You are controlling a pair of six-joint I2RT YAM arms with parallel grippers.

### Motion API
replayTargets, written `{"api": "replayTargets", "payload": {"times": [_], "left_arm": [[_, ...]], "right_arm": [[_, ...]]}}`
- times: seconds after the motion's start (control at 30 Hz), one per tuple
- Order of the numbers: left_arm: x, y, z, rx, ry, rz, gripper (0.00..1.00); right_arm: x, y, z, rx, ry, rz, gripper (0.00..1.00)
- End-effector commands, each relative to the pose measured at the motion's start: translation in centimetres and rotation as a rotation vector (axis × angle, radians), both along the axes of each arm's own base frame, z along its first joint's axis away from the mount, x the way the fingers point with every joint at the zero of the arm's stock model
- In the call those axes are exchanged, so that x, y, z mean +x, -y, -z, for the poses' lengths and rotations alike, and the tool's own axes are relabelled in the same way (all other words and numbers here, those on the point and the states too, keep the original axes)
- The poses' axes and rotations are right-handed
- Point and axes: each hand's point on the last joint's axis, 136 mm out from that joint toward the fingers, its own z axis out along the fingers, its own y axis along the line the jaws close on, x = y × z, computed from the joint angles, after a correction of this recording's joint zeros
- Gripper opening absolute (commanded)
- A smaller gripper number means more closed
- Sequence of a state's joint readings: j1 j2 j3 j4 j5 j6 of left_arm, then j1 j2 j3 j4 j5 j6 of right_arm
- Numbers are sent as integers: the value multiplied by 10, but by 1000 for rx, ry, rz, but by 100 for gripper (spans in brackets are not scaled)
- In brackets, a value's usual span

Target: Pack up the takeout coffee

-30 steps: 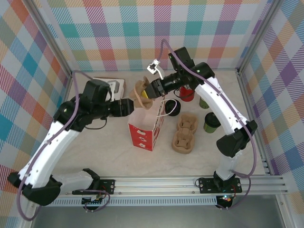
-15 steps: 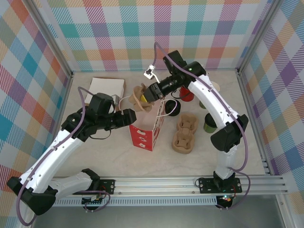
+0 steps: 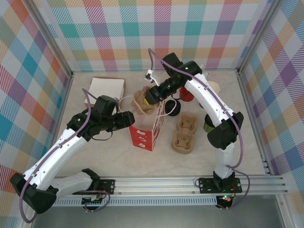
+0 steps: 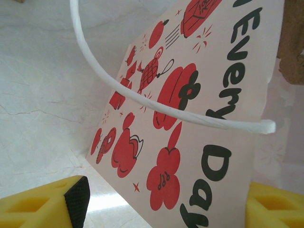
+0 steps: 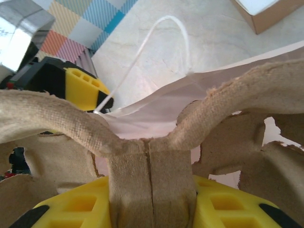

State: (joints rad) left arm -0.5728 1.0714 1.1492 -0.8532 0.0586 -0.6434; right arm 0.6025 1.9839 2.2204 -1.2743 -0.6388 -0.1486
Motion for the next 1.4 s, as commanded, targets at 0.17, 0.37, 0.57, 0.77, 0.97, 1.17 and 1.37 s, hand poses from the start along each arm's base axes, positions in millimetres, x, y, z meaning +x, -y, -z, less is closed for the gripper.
{"api": "replayTargets", "payload": {"times": [0.17,0.37,0.57,0.77,0.97,1.17,1.37], "left_arm": [[2,2,6,-15,5,9,69],[2,6,10,-29,-6,19,68],[2,4,10,-22,-4,10,68],[4,5,10,-26,-3,10,65],[8,3,8,-12,9,-4,57],[12,-1,4,25,22,-12,50],[14,9,-8,-9,48,33,44]], "right_arm": [[10,11,18,-135,42,47,35],[15,18,27,-203,54,89,34],[16,24,34,-276,119,69,35],[9,27,42,-359,189,8,35],[5,29,39,-388,244,-17,35],[4,33,40,-435,297,-38,35],[1,35,47,-496,321,-60,35]]}}
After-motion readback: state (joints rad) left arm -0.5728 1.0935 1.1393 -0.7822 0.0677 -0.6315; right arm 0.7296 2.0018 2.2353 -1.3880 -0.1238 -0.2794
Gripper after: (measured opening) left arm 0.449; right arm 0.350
